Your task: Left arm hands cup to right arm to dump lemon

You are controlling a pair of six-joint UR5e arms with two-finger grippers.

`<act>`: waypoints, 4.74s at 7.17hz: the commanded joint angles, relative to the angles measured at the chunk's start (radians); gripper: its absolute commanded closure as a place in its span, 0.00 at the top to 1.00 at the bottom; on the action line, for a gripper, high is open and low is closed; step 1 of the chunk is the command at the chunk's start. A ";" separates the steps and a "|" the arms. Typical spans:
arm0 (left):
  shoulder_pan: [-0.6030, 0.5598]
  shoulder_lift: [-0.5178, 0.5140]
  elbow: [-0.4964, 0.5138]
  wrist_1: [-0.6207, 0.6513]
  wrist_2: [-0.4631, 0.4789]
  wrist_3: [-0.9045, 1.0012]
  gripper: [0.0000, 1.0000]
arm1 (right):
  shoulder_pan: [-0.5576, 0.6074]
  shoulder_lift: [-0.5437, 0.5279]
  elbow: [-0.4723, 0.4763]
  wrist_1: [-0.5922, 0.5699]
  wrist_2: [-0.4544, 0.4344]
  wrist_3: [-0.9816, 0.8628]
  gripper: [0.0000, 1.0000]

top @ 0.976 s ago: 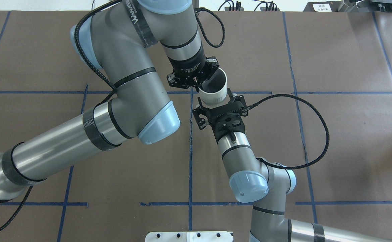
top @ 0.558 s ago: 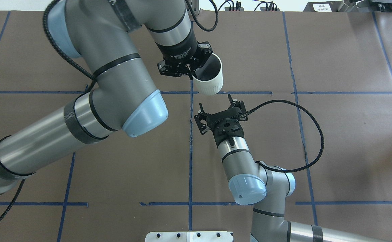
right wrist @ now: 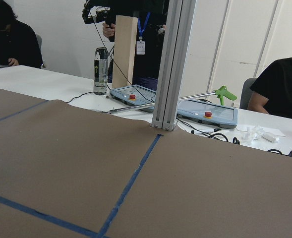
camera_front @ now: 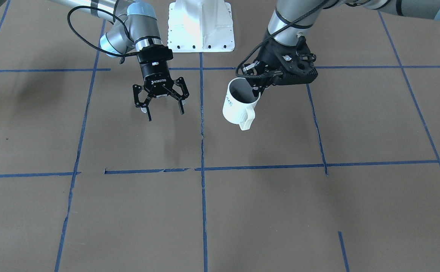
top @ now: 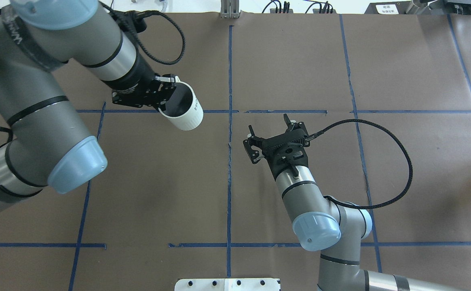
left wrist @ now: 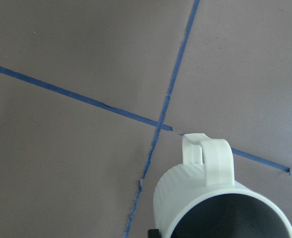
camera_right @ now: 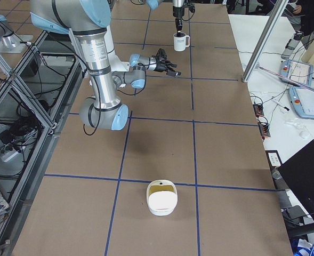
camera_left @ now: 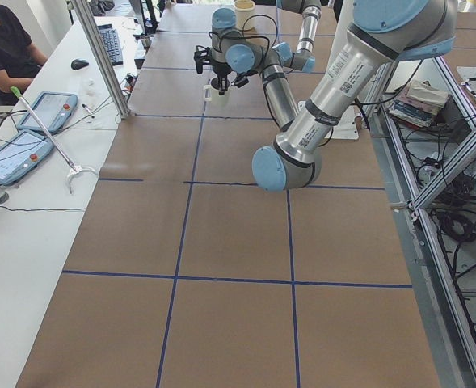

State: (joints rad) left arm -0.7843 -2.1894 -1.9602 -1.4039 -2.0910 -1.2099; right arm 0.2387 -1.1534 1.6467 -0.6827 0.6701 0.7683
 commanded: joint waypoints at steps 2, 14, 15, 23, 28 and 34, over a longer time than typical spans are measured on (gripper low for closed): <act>-0.076 0.376 -0.049 -0.254 -0.004 0.304 0.00 | 0.059 -0.095 0.060 -0.003 0.153 0.002 1.00; -0.314 0.750 0.196 -0.501 -0.270 0.633 0.09 | 0.740 -0.452 0.395 -0.382 1.341 0.000 1.00; -0.314 0.751 0.199 -0.501 -0.270 0.633 0.18 | 0.778 -0.459 0.397 -0.382 1.388 0.000 1.00; -0.610 0.764 0.128 -0.402 -0.279 0.992 1.00 | 1.077 -0.727 0.401 -0.400 1.749 -0.023 1.00; -0.800 0.766 0.207 -0.222 -0.359 1.328 1.00 | 1.212 -0.807 0.300 -0.467 1.752 -0.463 1.00; -0.803 0.769 0.185 -0.080 -0.337 1.320 1.00 | 1.387 -0.775 0.335 -0.943 1.746 -0.905 1.00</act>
State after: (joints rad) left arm -1.5871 -1.4257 -1.7605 -1.5199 -2.4437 0.1165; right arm 1.6141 -1.9227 1.9791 -1.6042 2.4114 -0.1363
